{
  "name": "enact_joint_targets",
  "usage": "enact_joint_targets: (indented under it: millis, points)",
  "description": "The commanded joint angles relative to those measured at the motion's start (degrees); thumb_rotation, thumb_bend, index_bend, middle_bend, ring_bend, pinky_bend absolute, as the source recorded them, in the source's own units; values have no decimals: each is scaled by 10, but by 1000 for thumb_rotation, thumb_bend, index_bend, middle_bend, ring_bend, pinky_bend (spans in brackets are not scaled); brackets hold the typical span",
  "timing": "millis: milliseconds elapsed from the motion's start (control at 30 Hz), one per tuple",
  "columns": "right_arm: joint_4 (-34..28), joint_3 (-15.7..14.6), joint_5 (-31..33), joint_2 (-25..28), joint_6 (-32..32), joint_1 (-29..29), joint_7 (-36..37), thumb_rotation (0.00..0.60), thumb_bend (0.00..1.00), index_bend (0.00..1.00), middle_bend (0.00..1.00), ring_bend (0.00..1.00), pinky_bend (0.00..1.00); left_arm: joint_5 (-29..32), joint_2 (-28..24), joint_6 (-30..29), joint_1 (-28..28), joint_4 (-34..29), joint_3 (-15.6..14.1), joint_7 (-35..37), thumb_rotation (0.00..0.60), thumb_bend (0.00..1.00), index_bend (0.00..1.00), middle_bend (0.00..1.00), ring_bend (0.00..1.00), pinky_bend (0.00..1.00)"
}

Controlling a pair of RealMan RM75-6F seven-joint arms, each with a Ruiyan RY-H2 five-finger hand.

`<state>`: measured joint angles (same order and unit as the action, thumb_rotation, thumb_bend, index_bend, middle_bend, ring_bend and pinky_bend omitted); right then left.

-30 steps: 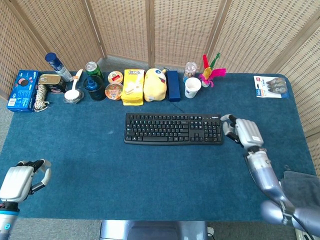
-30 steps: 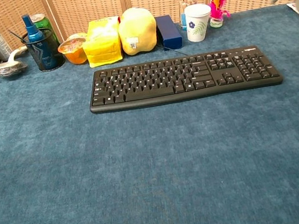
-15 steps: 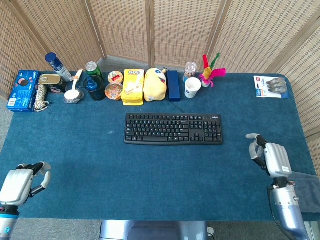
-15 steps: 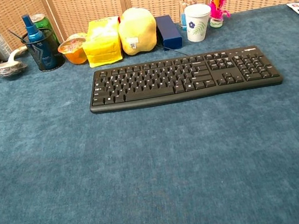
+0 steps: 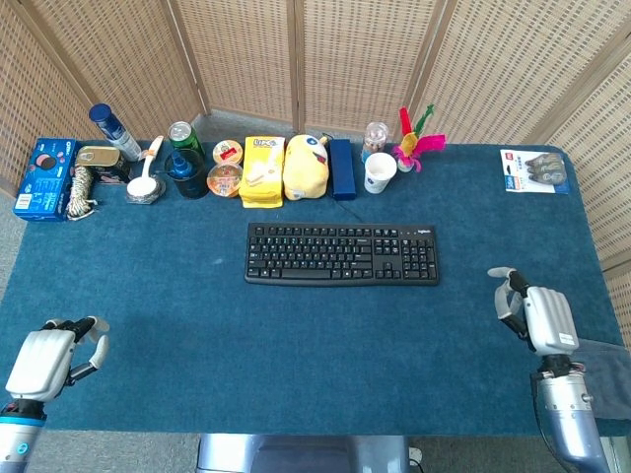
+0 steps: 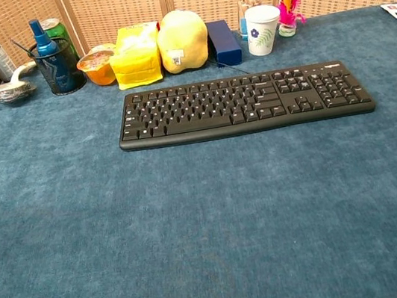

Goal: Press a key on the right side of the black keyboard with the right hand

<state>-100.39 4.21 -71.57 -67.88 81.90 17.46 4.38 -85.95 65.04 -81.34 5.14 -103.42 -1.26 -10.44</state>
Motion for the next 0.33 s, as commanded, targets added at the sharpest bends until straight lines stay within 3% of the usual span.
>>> enact_joint_targets:
  millis: [33,333]
  points:
    - [-2,3,-2,0,-2,-4,-1,0,590,302,563,641,685,0,0,0,0,-1,1,1,38,426,398,506,497,361]
    - [0,13,-12,-5,-6,-15,1,0,589,302,563,640,685,1,-2,1,0,-1,0,1,35,426,397,506,497,362]
